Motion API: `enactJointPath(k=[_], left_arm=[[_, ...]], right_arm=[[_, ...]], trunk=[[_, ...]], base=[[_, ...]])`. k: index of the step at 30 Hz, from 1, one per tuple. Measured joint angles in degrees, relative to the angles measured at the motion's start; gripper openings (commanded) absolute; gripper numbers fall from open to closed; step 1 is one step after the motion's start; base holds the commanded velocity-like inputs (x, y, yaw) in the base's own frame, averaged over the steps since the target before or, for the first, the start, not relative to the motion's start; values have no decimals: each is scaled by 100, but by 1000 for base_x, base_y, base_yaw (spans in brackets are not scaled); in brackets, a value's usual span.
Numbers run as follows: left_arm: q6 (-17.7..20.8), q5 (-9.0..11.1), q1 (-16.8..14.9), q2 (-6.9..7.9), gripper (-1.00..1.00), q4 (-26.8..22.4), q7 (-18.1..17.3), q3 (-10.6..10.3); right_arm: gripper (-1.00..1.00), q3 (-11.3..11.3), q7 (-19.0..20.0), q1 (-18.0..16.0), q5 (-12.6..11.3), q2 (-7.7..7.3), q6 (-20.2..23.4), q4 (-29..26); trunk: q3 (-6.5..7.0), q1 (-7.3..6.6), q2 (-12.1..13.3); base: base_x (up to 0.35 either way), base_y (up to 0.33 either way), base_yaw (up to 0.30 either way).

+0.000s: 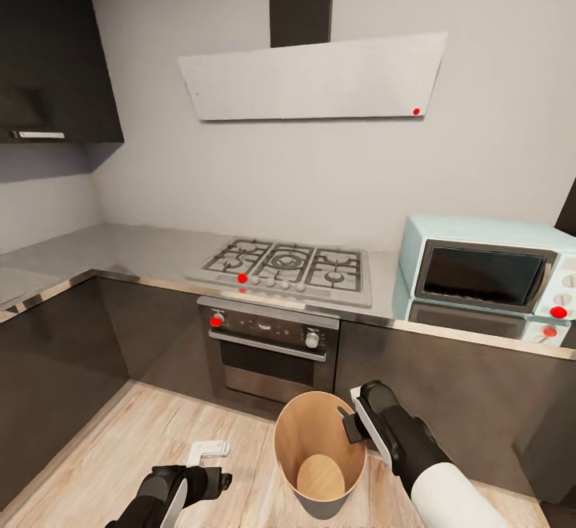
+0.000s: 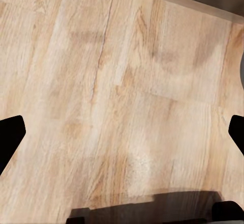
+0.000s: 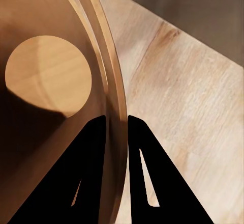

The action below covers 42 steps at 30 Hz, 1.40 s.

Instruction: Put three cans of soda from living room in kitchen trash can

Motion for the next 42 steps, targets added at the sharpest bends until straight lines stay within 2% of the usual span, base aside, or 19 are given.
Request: enactJointPath(k=[12,19,42], left_arm=[[-6,0,0,0,100,2,0,0],[-7,0,4,0,100,-23,0,0],[-5,0,9,2,100,-16,0,0]], right_arm=[[-100,1,0,0,-12,4,4,0],[-100,0,-6,0,-8,-3,1,0],[-100,0,-12,0,0,-2,-1,0]], trunk=[[200,-264,481],[200,-264,483],[612,-769,1404]], base=[[0,0,0],[0,0,0],[0,0,0]])
